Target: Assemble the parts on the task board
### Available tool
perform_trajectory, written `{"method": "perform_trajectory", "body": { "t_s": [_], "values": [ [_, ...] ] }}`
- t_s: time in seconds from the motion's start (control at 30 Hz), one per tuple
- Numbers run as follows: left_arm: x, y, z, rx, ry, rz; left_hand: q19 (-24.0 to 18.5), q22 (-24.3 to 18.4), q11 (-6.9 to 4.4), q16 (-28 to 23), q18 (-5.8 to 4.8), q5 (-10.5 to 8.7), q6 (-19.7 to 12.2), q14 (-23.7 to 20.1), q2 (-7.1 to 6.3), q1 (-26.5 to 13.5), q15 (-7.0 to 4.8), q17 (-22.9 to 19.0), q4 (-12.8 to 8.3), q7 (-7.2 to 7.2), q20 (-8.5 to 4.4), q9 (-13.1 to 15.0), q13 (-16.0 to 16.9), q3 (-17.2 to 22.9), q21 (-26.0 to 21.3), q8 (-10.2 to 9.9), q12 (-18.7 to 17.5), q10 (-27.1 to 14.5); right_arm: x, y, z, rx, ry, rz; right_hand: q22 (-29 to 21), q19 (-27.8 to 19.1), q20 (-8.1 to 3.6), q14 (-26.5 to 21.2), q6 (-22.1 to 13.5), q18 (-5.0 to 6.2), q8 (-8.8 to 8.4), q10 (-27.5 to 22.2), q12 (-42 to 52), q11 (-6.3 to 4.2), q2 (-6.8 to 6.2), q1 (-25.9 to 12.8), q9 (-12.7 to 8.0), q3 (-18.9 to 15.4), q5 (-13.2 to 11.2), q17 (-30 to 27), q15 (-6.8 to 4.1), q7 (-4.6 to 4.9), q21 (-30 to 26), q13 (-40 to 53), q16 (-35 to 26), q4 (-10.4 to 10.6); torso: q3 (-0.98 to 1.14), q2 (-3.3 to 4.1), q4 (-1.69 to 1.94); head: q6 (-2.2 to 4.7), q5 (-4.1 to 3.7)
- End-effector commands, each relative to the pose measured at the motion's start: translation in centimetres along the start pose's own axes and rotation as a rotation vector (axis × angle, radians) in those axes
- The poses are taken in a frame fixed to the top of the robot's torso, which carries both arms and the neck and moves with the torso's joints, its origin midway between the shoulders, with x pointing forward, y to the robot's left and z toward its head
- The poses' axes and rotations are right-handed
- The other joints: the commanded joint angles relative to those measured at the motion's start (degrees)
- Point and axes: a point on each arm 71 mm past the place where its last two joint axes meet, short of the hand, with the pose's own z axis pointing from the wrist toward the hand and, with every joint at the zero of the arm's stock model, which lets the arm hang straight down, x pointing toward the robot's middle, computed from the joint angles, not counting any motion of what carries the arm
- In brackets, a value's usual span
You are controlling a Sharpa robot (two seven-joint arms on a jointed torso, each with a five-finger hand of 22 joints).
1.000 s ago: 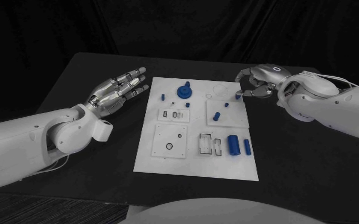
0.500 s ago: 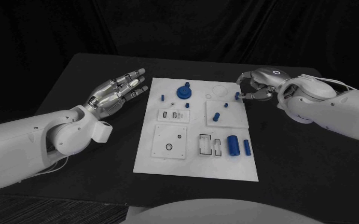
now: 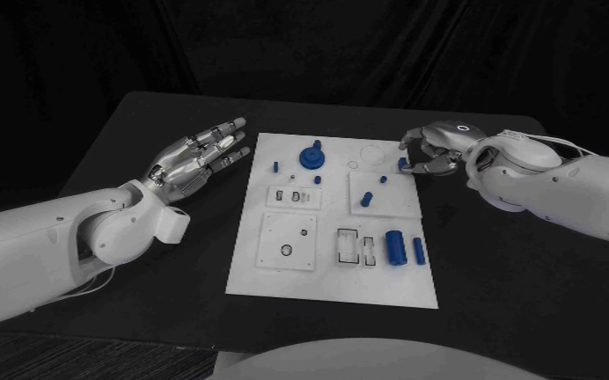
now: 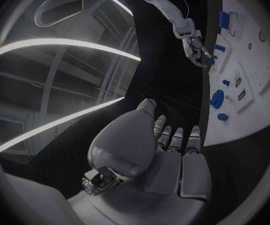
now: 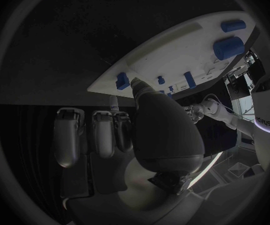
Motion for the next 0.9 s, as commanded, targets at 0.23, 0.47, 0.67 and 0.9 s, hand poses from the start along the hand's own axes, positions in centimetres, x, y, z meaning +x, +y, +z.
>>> {"method": "perform_trajectory", "body": {
  "t_s": [0.23, 0.47, 0.67, 0.9],
  "values": [
    [0.10, 0.03, 0.04, 0.010, 0.008, -0.007, 0.40, 0.17, 0.52, -0.31, -0.29, 0.83, -0.14, 0.33, -0.19, 0.57, 0.37, -0.28, -0.28, -0.15, 0.55, 0.83, 0.17, 1.59, -0.05, 0.78, 1.10, -0.18, 0.56, -0.21, 0.08, 0.031, 0.036, -0.001, 13.61, 3.40, 0.55, 6.30, 2.13, -1.53, 1.51, 6.17, 0.95, 0.36, -0.22, 2.11, -1.53, 1.72, 2.97, 15.27, 0.29, 0.49, -0.26, 15.06, 1.15, 0.01, 0.02, 0.01, 0.00, -0.19, -0.06],
    [0.09, 0.05, 0.02, 0.009, 0.008, -0.007, 0.39, 0.16, 0.52, -0.30, -0.29, 0.86, -0.14, 0.34, -0.21, 0.57, 0.40, -0.28, -0.36, -0.13, 0.58, 0.83, 0.16, 1.67, -0.05, 0.78, 1.09, -0.19, 0.69, -0.17, 0.20, 0.038, 0.037, -0.001, 13.62, 3.40, 0.78, 6.30, 5.46, -1.51, 1.38, 6.17, 0.95, 0.61, 0.22, 2.64, -2.75, 2.32, 5.59, 15.27, 0.51, 0.80, -0.36, 15.06, 1.15, -0.11, -0.02, 0.03, -0.01, -0.26, 0.00],
    [0.13, 0.09, 0.01, 0.006, 0.010, -0.009, 0.39, 0.16, 0.52, -0.30, -0.29, 0.86, -0.14, 0.34, -0.21, 0.57, 0.40, -0.28, -0.36, -0.13, 0.58, 0.83, 0.16, 1.67, -0.05, 0.78, 1.09, -0.19, 0.72, -0.18, 0.35, 0.041, 0.036, -0.003, 13.63, 3.39, 0.85, 6.30, 6.87, -1.50, 0.83, 6.17, 0.95, 0.60, 0.35, 3.18, -3.57, 2.79, 7.12, 15.27, 0.53, 0.74, -0.42, 15.06, 1.15, -0.24, -0.04, 0.05, -0.01, -0.36, 0.01],
    [0.21, 0.15, 0.05, 0.004, 0.013, -0.011, 0.38, 0.16, 0.52, -0.32, -0.29, 0.86, -0.15, 0.33, -0.22, 0.57, 0.40, -0.29, -0.39, -0.13, 0.58, 0.83, 0.17, 1.70, -0.06, 0.77, 1.11, -0.19, 0.71, -0.12, 0.54, 0.041, 0.031, -0.004, 13.64, 3.40, 0.85, 6.30, 7.46, -1.50, 0.69, 6.17, 0.95, 0.56, 0.44, 3.31, -3.80, 2.94, 7.23, 15.27, 0.51, 0.67, -0.43, 15.06, 1.15, -0.24, 0.00, 0.04, 0.00, -0.46, 0.06]
  ]
}}
